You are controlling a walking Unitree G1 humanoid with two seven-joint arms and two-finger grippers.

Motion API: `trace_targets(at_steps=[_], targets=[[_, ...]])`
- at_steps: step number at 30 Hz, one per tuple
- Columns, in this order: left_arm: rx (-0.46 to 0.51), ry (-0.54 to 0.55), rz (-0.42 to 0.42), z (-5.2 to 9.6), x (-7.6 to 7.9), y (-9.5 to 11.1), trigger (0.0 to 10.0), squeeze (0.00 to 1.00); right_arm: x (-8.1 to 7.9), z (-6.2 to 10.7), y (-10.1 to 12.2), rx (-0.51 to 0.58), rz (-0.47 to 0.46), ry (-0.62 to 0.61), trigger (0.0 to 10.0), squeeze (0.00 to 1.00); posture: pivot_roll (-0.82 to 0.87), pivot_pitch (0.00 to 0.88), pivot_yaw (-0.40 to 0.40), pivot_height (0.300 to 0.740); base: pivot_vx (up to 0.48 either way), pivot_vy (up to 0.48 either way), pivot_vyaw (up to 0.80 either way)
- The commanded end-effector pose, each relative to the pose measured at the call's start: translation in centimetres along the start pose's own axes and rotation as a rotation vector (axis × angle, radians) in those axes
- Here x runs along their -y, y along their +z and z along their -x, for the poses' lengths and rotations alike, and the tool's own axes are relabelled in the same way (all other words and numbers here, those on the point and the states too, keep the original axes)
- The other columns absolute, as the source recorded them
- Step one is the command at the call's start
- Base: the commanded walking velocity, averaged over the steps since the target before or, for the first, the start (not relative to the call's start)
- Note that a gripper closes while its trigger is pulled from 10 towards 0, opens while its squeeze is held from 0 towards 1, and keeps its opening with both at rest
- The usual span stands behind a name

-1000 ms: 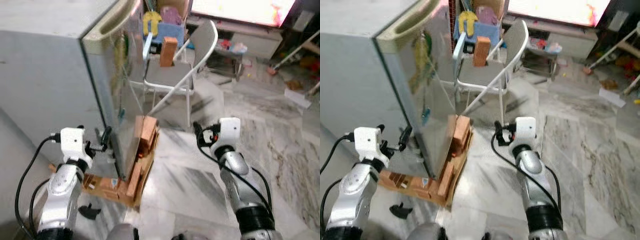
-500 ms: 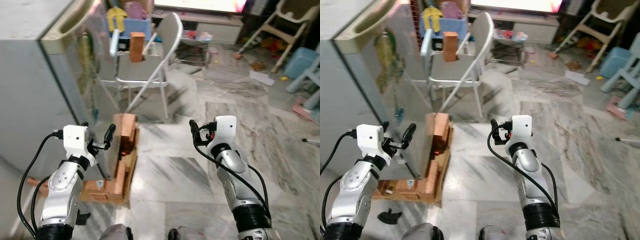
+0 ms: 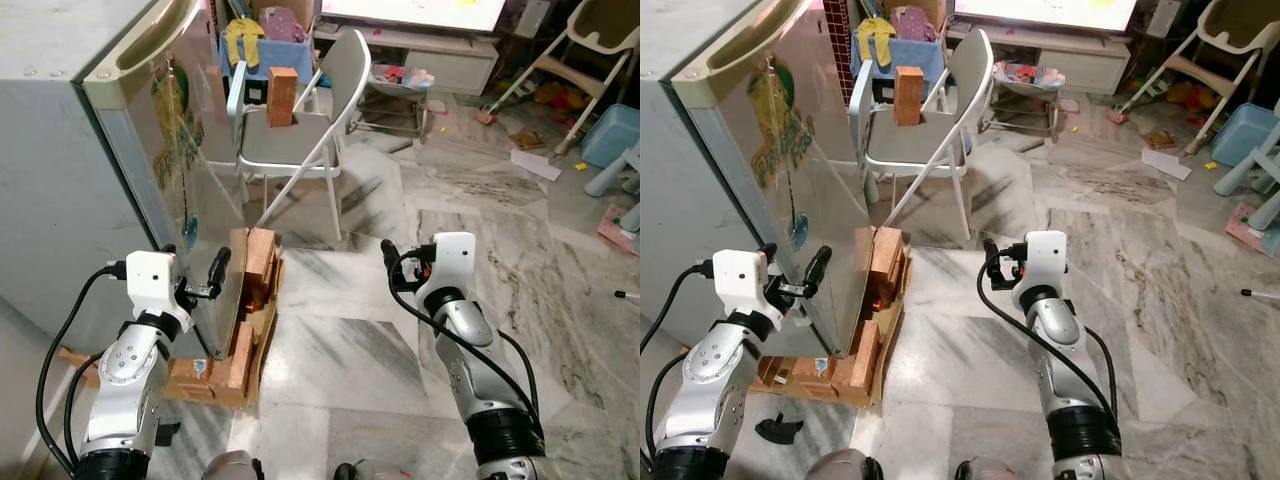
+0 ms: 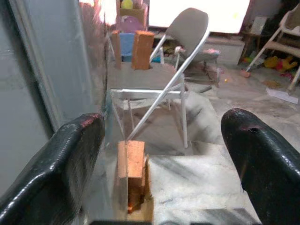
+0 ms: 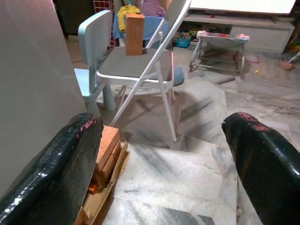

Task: Restocking fridge

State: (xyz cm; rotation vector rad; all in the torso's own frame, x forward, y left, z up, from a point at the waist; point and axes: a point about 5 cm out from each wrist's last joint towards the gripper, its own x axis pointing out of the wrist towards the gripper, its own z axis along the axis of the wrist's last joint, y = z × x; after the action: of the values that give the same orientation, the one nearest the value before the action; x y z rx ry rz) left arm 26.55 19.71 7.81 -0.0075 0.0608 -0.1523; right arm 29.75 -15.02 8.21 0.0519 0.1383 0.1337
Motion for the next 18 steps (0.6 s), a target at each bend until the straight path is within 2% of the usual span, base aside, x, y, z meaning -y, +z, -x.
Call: trace_targets(at_steps=[1,4,11,12,16,18], targets=[[-0.002,0.014,-0.022,-0.3,-0.3,0.0,10.0,0.0,0.1,-0.1,0.5,0.005,0.009,-0.003,10.0,0.0,0.12,0.0,-0.059,0.74,0.0,0.0,0.0],[0.002,0.047,-0.031,-1.8,-1.2,0.4,10.0,0.0,-0.4,0.7,1.3,0.007,0.001,0.052,10.0,0.0,0.1,0.012,-0.061,0.74,0.0,0.0,0.0],[-0.001,0.089,-0.03,-2.9,-2.2,0.6,10.0,0.0,-0.4,1.6,1.5,0.001,0.008,0.06,10.0,0.0,0.06,0.026,-0.064,0.74,0.0,0.0,0.0],[-0.004,0.099,-0.025,-3.6,-2.6,0.7,10.0,0.0,-0.5,1.8,1.5,0.001,0.01,0.061,10.0,0.0,0.04,0.029,-0.061,0.74,0.0,0.0,0.0],[-0.005,0.104,-0.024,-4.0,-2.7,0.9,10.0,0.0,-0.5,2.0,1.5,0.001,0.015,0.06,10.0,0.0,0.03,0.032,-0.059,0.74,0.0,0.0,0.0],[-0.005,0.117,-0.035,-4.8,-3.2,1.2,10.0,0.0,-0.3,2.2,1.5,-0.002,0.015,0.054,10.0,0.0,0.03,0.041,-0.056,0.74,0.0,0.0,0.0]])
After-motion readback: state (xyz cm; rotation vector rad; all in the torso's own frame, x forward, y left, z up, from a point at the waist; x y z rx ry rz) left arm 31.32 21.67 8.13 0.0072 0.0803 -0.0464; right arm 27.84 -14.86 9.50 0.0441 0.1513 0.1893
